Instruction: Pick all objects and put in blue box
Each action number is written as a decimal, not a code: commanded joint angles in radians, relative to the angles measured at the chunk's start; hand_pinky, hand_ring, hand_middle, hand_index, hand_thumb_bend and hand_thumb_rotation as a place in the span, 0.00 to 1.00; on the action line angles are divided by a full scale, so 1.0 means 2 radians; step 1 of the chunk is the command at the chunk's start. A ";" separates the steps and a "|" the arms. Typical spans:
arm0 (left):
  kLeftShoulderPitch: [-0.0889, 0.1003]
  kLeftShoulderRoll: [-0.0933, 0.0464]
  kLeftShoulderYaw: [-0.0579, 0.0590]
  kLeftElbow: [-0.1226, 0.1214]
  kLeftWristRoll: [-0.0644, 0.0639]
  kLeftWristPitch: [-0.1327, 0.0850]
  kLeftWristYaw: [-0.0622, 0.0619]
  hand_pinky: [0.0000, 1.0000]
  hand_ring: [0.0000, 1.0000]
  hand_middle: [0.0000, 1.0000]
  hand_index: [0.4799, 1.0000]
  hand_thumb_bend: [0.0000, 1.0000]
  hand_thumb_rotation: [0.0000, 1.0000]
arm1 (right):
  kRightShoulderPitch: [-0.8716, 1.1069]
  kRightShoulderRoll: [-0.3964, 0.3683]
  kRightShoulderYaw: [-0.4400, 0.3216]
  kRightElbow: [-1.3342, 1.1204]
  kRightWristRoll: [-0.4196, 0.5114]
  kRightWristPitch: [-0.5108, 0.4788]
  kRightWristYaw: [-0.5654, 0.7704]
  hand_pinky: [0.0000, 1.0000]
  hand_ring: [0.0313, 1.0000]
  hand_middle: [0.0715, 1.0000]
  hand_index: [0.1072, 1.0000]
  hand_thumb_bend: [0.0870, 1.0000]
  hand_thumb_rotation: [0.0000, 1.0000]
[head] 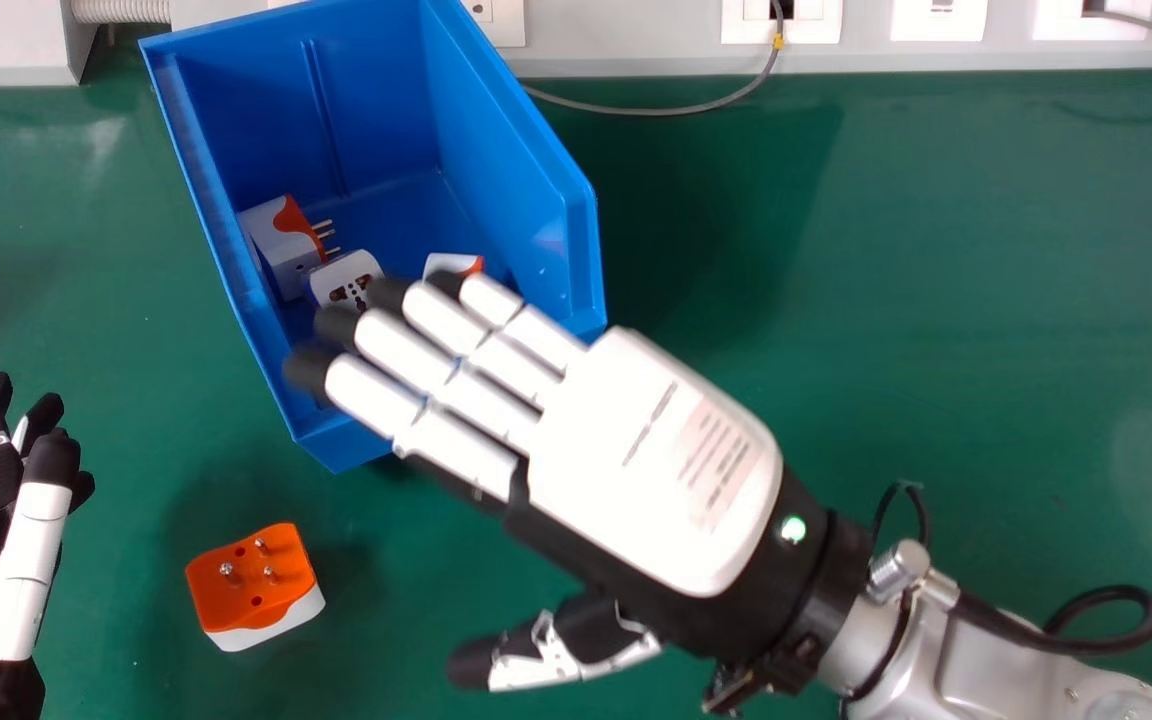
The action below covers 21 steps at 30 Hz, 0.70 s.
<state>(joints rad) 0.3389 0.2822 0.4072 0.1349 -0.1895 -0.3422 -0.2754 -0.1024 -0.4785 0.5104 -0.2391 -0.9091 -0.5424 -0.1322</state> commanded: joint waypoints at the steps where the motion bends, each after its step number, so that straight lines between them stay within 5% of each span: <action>1: -0.005 0.001 0.002 -0.002 -0.004 -0.010 0.002 0.94 1.00 0.99 1.00 0.86 0.95 | -0.001 0.003 0.007 0.003 0.007 -0.022 0.003 1.00 1.00 1.00 0.97 0.36 0.29; 11: -0.022 0.008 0.005 0.025 -0.002 -0.012 0.002 0.93 0.99 0.99 1.00 0.86 0.94 | -0.035 0.046 0.052 0.098 -0.016 -0.101 -0.031 0.93 0.98 0.98 0.92 0.24 0.10; 16: -0.020 0.006 0.002 0.008 -0.001 -0.005 0.005 0.93 0.99 0.99 1.00 0.85 0.94 | -0.067 0.066 0.066 0.135 -0.018 -0.117 -0.019 0.89 0.97 0.96 0.91 0.20 0.04; 21: -0.027 0.008 0.003 0.022 -0.003 -0.010 0.003 0.93 0.99 0.99 1.00 0.85 0.94 | -0.098 0.087 0.077 0.162 -0.035 -0.112 -0.019 0.89 0.98 0.97 0.92 0.15 0.02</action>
<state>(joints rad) 0.2949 0.2852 0.4083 0.1786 -0.1893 -0.3440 -0.2677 -0.2691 -0.3257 0.6617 0.0817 -0.9802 -0.7606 -0.1682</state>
